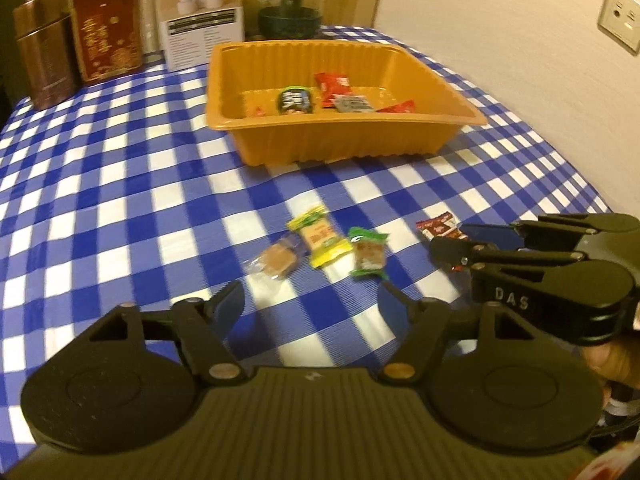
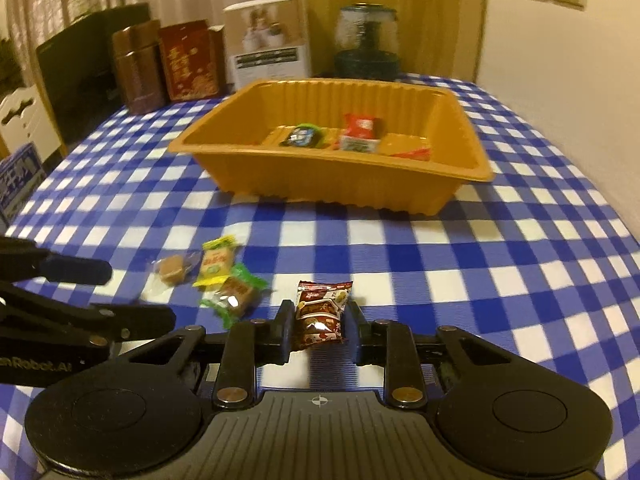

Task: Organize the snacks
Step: 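Grasp the brown chocolate packet with the right tool while the left tool grasps the green-wrapped cake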

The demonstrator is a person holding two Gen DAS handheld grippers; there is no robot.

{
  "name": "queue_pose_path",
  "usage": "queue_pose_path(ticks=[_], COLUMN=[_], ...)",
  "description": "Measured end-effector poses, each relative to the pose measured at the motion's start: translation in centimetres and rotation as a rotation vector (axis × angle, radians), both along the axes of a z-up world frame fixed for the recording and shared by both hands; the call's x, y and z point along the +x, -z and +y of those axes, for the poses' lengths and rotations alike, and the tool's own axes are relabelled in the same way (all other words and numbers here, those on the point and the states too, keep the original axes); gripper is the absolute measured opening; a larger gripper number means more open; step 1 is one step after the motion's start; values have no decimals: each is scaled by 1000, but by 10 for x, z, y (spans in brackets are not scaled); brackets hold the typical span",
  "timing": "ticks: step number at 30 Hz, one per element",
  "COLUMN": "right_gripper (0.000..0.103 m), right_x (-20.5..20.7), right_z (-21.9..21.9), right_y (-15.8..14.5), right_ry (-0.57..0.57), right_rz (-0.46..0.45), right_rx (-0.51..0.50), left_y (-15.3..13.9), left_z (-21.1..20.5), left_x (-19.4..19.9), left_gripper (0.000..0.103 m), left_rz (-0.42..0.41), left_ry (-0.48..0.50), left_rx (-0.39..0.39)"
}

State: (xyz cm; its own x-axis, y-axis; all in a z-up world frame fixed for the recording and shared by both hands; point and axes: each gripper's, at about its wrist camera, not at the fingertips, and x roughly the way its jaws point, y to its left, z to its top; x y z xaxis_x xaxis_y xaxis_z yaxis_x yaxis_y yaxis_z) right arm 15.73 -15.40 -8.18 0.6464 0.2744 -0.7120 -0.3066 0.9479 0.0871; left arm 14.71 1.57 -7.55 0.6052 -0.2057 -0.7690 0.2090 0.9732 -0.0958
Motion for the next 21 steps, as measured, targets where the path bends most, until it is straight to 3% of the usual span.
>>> queue_pose_path(ticks=[7,11,21], right_gripper=[27,27,27], right_x=[4,4,7], right_z=[-24,-28,-33], right_y=[-3,-4,-1], right_ry=[70,77,104], right_rz=[18,19,35], right_rx=[34,47,78], left_y=[4,9,18], left_z=[-22,-33,-44], left_x=[19,29,37], left_gripper=[53,37,24], left_rz=[1,8,24], left_ry=[46,58,66], left_rx=[-23,-7,22])
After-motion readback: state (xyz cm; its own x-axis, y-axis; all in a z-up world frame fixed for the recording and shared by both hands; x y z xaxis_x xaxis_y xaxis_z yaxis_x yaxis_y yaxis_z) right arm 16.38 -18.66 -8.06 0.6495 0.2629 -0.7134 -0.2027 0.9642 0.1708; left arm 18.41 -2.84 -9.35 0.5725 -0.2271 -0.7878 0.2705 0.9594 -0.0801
